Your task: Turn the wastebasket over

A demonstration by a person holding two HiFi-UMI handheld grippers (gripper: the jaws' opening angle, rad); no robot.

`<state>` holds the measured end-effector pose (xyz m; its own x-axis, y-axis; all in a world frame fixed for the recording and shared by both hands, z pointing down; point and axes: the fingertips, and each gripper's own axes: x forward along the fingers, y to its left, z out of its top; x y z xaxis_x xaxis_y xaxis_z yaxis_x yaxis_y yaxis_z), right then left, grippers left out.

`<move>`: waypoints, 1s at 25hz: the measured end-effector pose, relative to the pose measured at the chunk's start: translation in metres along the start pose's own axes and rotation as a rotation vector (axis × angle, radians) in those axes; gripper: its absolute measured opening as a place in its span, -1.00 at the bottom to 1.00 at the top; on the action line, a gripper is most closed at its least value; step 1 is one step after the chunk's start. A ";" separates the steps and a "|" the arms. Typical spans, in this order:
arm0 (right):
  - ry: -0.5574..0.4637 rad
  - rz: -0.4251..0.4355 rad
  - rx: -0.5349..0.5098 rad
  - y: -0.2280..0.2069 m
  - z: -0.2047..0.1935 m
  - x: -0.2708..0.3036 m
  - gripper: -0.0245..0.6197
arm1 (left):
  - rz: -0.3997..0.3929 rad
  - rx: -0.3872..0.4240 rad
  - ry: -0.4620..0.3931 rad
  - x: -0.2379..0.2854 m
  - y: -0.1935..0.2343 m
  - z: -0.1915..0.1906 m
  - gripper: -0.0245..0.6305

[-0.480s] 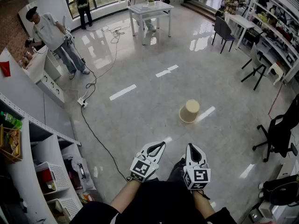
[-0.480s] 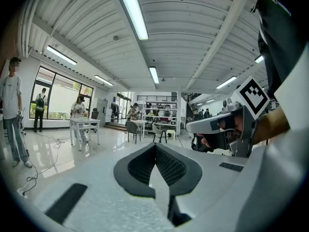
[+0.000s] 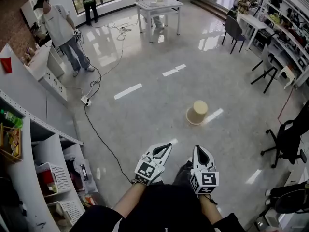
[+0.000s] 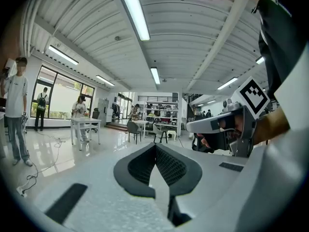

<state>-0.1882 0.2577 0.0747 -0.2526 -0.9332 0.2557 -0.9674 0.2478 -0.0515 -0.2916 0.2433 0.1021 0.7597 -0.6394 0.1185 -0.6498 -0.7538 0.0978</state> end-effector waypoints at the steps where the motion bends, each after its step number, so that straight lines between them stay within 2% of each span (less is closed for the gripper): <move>1: -0.007 0.006 0.009 0.001 0.001 0.000 -0.89 | 0.000 -0.002 -0.002 0.000 0.000 0.000 -0.91; 8: -0.011 0.019 0.009 0.006 0.002 -0.003 -0.89 | 0.004 -0.013 -0.011 -0.005 0.003 0.001 -0.91; 17: -0.008 0.009 0.007 0.003 -0.002 -0.011 -0.89 | -0.032 0.010 0.003 -0.001 -0.006 -0.014 -0.91; 21: -0.008 0.014 0.016 0.002 -0.001 -0.013 -0.89 | -0.049 0.042 0.008 0.002 -0.010 -0.011 -0.91; 25: -0.005 0.008 0.021 0.001 -0.001 -0.014 -0.89 | -0.060 0.042 0.008 0.004 -0.012 -0.009 -0.91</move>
<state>-0.1859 0.2712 0.0724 -0.2604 -0.9325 0.2503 -0.9655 0.2498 -0.0736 -0.2809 0.2514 0.1106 0.7971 -0.5916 0.1212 -0.6010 -0.7967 0.0636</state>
